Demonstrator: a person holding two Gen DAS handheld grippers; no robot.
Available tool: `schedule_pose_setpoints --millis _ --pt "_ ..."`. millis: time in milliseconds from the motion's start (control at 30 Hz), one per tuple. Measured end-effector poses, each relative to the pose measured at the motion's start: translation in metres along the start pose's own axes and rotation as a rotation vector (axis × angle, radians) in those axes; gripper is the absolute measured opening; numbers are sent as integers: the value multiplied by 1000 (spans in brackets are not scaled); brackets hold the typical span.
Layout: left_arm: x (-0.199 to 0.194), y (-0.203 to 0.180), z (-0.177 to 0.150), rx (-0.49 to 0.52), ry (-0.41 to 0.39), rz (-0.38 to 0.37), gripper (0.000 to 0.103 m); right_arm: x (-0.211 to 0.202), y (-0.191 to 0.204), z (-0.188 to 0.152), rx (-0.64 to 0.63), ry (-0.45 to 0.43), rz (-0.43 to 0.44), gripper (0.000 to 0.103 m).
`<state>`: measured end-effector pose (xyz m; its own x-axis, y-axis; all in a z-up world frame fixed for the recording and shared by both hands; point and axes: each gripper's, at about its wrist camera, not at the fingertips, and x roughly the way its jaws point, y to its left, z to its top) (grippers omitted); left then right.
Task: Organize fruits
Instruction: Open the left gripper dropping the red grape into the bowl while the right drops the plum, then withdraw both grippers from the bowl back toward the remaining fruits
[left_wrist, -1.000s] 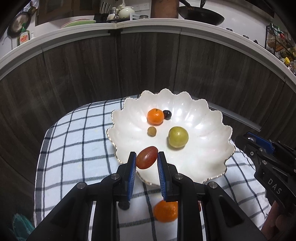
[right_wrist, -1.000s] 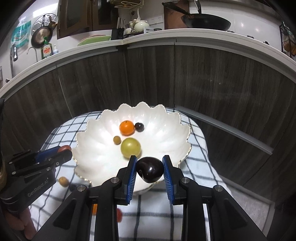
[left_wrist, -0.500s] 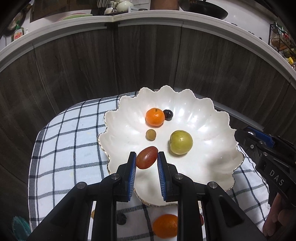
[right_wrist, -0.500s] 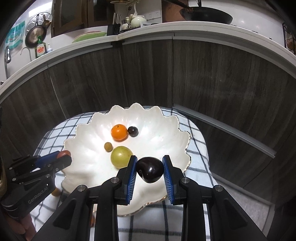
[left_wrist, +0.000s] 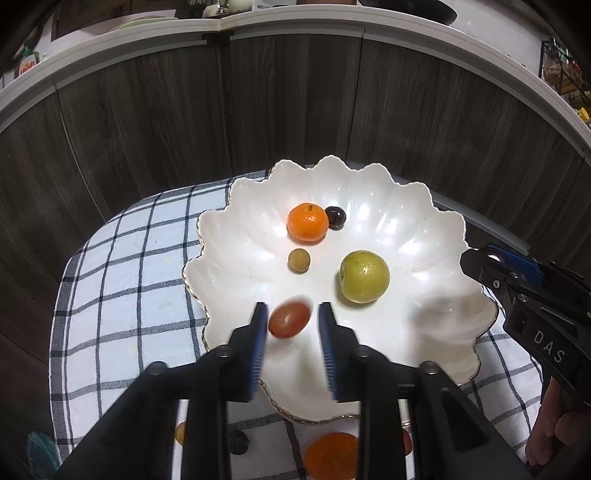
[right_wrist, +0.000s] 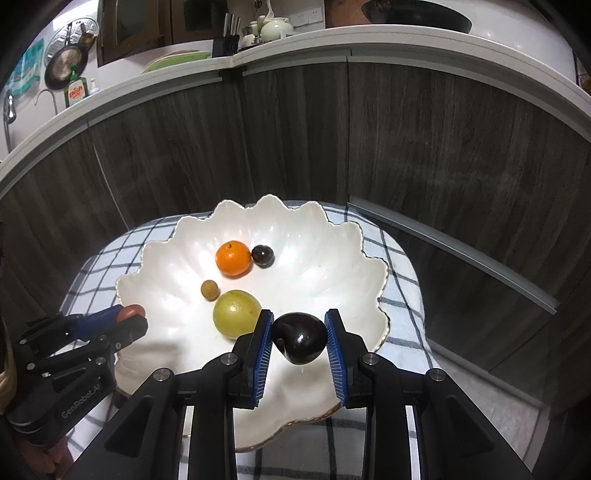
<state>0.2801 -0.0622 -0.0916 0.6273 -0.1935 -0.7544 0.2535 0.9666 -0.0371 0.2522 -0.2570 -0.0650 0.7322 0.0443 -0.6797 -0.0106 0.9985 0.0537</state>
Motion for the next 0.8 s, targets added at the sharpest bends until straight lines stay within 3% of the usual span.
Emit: schedule_pose_setpoints --millis 33,100,133,200,333,800 --pt "-1 1 0 -8 -4 10 49 1 0 0 -3 3 2 31" --pt "-3 4 -1 -21 -12 17 59 2 1 1 -7 9 -3 33" --pt "-4 5 0 -26 -14 22 61 2 1 1 -4 11 -7 37" --pt "-6 7 0 -28 -17 39 66 1 0 1 5 5 -15 59" --pt "-11 12 2 -45 -33 67 82 -5 1 4 -1 -22 -29 67" --pt "-31 18 11 -60 -64 90 85 -15 5 8 -7 -38 -28 67"
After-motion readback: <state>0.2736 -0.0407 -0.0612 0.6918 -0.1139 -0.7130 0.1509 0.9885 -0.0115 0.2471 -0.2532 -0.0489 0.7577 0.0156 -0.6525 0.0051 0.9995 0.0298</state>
